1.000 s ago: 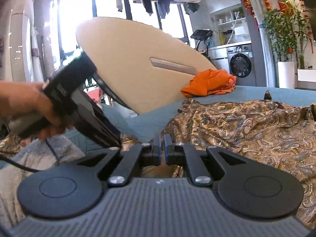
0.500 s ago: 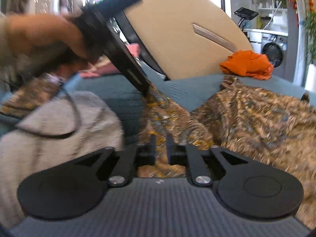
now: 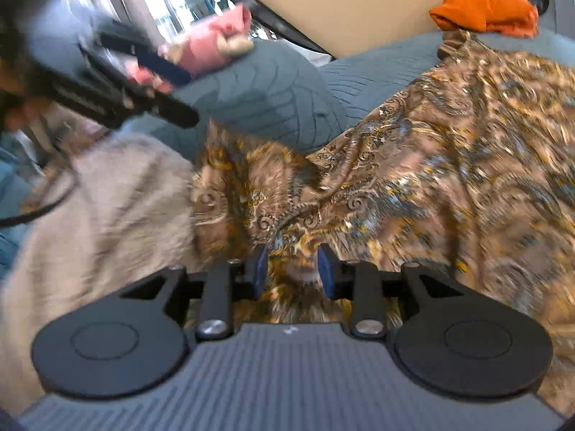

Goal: Fold clothes

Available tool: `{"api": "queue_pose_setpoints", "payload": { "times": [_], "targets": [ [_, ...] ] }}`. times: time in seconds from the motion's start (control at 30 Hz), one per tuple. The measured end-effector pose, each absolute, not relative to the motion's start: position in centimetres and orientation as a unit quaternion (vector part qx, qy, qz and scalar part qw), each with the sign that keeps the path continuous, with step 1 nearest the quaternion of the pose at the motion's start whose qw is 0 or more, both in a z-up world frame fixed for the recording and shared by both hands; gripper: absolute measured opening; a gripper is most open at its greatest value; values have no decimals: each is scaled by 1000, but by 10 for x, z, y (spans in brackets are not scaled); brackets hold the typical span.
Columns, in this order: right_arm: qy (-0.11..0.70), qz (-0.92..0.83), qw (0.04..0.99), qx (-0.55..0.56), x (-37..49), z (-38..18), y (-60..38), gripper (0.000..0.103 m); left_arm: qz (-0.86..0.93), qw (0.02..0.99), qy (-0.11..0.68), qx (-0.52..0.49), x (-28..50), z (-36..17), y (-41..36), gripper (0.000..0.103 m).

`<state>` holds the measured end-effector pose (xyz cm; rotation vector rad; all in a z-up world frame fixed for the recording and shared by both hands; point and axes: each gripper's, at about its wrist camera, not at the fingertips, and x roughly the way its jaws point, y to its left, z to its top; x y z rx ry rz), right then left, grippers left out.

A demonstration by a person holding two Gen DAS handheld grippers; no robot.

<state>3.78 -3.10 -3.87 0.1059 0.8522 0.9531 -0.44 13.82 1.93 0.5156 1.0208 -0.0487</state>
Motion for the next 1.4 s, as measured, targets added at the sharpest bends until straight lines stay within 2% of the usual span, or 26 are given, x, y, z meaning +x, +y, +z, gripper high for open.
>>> {"api": "queue_pose_setpoints", "payload": {
  "times": [0.03,0.13,0.23,0.33,0.4,0.47,0.6,0.73,0.9,0.97,1.0,1.03,1.1,1.2,1.27,1.33,1.37,1.4],
  "targets": [
    [394,442,803,55,33,-34,-48,52,-20,843,481,241,-4,22,141,67],
    [370,386,843,59,21,-29,-73,64,-10,865,455,211,5,35,152,74],
    [368,354,859,41,16,-44,-66,64,-29,875,442,196,27,36,139,76],
    [409,375,832,3,11,-69,-38,64,-61,884,421,192,51,34,109,79],
    [395,402,826,-24,7,-64,-28,61,-94,887,408,196,65,27,79,84],
    [401,420,814,-15,3,-52,-33,61,-120,884,399,212,74,14,51,85],
    [352,334,873,-43,-21,-29,-80,61,-157,862,425,226,87,-30,14,86],
    [372,268,889,-16,-29,-36,-128,62,-172,843,456,228,91,-65,0,85],
    [422,322,845,71,-34,-63,-142,62,-168,829,485,222,86,-97,8,86],
    [425,343,833,89,-43,-64,-138,56,-168,824,500,206,87,-110,14,86],
    [426,345,832,81,-43,-65,-134,47,-168,822,508,195,88,-111,18,86],
    [428,347,831,73,-43,-65,-130,32,-168,821,514,184,90,-110,22,87],
    [433,351,828,63,-41,-66,-122,13,-169,817,525,168,92,-108,28,89],
    [446,367,814,65,-44,-64,-120,7,-181,811,532,162,93,-104,29,89],
    [426,396,806,106,-48,-53,-122,7,-190,809,530,171,90,-99,29,89],
    [398,425,797,162,-48,-47,-128,7,-194,803,529,192,87,-97,27,98],
    [382,439,790,194,-48,-44,-132,7,-189,794,536,217,86,-102,26,98],
    [402,428,791,173,-45,-48,-129,6,-184,785,542,238,85,-107,25,98]
  ]
}}
